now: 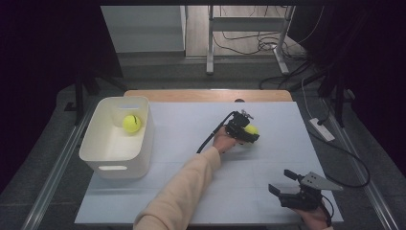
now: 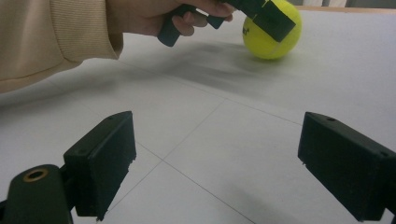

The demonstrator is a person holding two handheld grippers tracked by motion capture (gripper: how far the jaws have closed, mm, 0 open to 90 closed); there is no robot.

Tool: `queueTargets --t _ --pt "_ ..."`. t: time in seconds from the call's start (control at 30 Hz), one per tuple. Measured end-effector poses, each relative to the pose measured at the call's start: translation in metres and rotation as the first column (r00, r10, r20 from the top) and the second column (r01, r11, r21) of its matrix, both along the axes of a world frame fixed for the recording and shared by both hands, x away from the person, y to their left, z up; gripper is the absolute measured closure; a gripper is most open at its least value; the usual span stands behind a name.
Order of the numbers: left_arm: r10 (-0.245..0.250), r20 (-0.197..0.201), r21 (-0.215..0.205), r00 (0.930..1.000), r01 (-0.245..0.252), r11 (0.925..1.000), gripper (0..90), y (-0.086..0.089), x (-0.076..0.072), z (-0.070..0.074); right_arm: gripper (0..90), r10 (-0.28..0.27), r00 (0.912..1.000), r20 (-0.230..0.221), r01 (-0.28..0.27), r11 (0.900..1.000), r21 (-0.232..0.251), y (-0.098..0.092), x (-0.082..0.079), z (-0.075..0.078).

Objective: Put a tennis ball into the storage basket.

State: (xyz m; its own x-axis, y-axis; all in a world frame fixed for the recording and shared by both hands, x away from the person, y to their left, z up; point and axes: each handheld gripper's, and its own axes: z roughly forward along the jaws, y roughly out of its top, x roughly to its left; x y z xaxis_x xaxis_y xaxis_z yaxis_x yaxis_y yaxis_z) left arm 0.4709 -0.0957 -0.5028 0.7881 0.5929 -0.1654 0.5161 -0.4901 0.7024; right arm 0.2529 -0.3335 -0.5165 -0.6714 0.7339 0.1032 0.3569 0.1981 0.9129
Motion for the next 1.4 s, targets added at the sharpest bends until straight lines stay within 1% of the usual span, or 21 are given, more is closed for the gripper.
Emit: queueTargets --t 0.07,0.13,0.2,0.33,0.43,0.5,0.53,0.57,0.67,0.8,0.83,0.93,1.0,1.2,1.3,1.4 --pt "-0.005 0.004 0.001 1.0000 0.005 1.0000 27.0 0.004 0.000 0.002 11.0 -0.001 1.0000 -0.001 0.001 1.000 0.000 0.000 0.000 0.000" --pt "-0.004 0.002 -0.012 1.0000 0.004 0.9999 27.0 0.007 -0.001 0.005 11.0 -0.002 1.0000 0.000 0.002 1.000 0.000 0.000 0.000 0.000" --pt "-0.009 0.004 -0.015 1.0000 0.009 0.9998 27.1 0.009 -0.002 0.006 11.0 0.000 1.0000 -0.002 0.000 1.000 -0.003 0.000 0.000 0.000" --pt "-0.022 0.000 -0.032 0.9998 0.022 0.9993 27.2 0.016 -0.008 0.011 11.0 0.002 1.0000 -0.001 -0.002 1.000 -0.002 0.000 0.000 0.000" --pt "-0.027 0.005 -0.036 0.9996 0.027 0.9990 27.2 0.022 -0.012 0.014 11.0 0.003 1.0000 0.001 -0.003 1.000 -0.005 0.000 0.000 0.000" --pt "-0.025 0.011 -0.047 0.9996 0.025 0.9986 27.2 0.027 -0.015 0.018 11.0 0.003 1.0000 0.002 -0.003 1.000 -0.005 0.000 0.000 0.000" --pt "-0.025 0.011 -0.047 0.9996 0.025 0.9986 27.2 0.027 -0.015 0.018 11.0 0.003 1.0000 0.002 -0.003 1.000 -0.005 0.000 0.000 0.000" --pt "-0.022 0.017 -0.058 0.9996 0.023 0.9981 27.2 0.031 -0.018 0.022 11.0 0.005 1.0000 0.002 -0.005 1.000 -0.004 0.000 -0.001 0.000" --pt "-0.017 0.035 -0.060 0.9992 0.019 0.9980 27.1 0.040 -0.024 0.029 11.0 0.004 1.0000 0.003 -0.004 1.000 -0.006 0.001 0.000 0.000" --pt "0.002 0.055 -0.069 0.9985 0.002 0.9976 27.1 0.048 -0.030 0.034 11.0 0.006 1.0000 0.001 -0.006 1.000 -0.010 0.002 0.000 0.000" --pt "0.005 0.054 -0.077 0.9985 -0.001 0.9971 27.1 0.050 -0.031 0.035 11.0 0.007 1.0000 0.002 -0.007 1.000 -0.009 0.002 0.000 0.000" --pt "0.003 0.057 -0.078 0.9983 0.001 0.9969 27.1 0.054 -0.033 0.038 11.0 0.006 1.0000 0.003 -0.006 1.000 -0.008 0.003 -0.001 0.000" --pt "0.013 0.070 -0.082 0.9975 -0.008 0.9966 27.1 0.058 -0.036 0.040 11.0 0.005 1.0000 0.001 -0.005 1.000 -0.009 0.003 0.000 0.000" --pt "0.017 0.084 -0.086 0.9964 -0.010 0.9962 27.1 0.064 -0.038 0.045 11.0 0.008 1.0000 0.001 -0.008 1.000 -0.010 0.003 0.000 0.000" --pt "0.016 0.096 -0.080 0.9952 -0.008 0.9968 27.1 0.067 -0.041 0.050 10.9 0.007 1.0000 0.002 -0.007 1.000 -0.008 0.003 0.000 0.000" --pt "0.018 0.105 -0.085 0.9944 -0.009 0.9963 27.1 0.069 -0.043 0.054 11.0 0.007 1.0000 0.003 -0.007 1.000 -0.010 0.003 0.001 0.000"
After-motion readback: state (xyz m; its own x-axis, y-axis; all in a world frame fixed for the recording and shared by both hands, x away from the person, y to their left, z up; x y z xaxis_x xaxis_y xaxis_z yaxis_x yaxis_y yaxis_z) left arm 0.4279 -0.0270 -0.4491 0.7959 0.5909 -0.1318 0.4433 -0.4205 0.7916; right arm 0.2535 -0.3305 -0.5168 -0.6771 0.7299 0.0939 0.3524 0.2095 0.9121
